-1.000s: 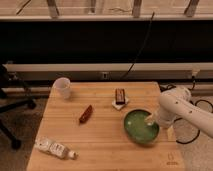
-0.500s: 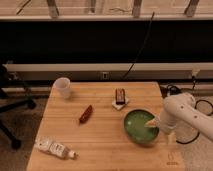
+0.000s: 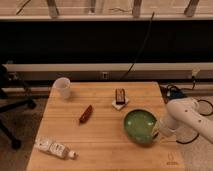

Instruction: Pick up the ceramic bowl

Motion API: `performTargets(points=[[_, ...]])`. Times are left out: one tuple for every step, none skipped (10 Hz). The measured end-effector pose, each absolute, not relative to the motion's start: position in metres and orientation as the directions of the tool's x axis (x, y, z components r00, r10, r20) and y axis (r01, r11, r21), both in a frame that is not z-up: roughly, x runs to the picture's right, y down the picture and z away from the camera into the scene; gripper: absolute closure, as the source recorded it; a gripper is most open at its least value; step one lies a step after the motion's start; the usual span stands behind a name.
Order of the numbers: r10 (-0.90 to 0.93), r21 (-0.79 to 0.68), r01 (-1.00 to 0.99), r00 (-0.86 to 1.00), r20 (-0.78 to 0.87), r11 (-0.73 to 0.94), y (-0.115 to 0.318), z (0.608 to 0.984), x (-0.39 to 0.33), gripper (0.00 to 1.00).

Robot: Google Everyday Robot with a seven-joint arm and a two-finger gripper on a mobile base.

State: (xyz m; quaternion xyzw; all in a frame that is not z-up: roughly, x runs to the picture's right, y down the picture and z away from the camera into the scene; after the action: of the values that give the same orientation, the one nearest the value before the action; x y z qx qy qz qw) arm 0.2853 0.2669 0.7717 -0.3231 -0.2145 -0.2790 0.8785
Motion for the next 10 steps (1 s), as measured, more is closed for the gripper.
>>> performTargets(points=[[-0.343, -0.450, 0.631, 0.749, 0.567, 0.632, 0.269, 0.771, 0.286, 0.88], [-0.354, -0.453, 0.633, 0.750, 0.558, 0.628, 0.264, 0.770, 0.287, 0.98], [-0.364, -0.453, 0.636, 0.750, 0.552, 0.625, 0.255, 0.770, 0.285, 1.00], [-0.366, -0.449, 0.637, 0.749, 0.552, 0.627, 0.248, 0.769, 0.284, 1.00], [-0.367, -0.450, 0.638, 0.749, 0.552, 0.625, 0.244, 0.764, 0.285, 1.00], [-0.370, -0.449, 0.642, 0.746, 0.554, 0.622, 0.241, 0.758, 0.287, 1.00], [-0.379, -0.444, 0.649, 0.741, 0.554, 0.618, 0.237, 0.757, 0.285, 1.00], [-0.387, -0.440, 0.656, 0.736, 0.556, 0.614, 0.231, 0.759, 0.282, 1.00], [-0.393, -0.436, 0.660, 0.732, 0.557, 0.611, 0.225, 0.760, 0.279, 1.00], [-0.396, -0.436, 0.662, 0.731, 0.556, 0.610, 0.223, 0.757, 0.279, 1.00]])
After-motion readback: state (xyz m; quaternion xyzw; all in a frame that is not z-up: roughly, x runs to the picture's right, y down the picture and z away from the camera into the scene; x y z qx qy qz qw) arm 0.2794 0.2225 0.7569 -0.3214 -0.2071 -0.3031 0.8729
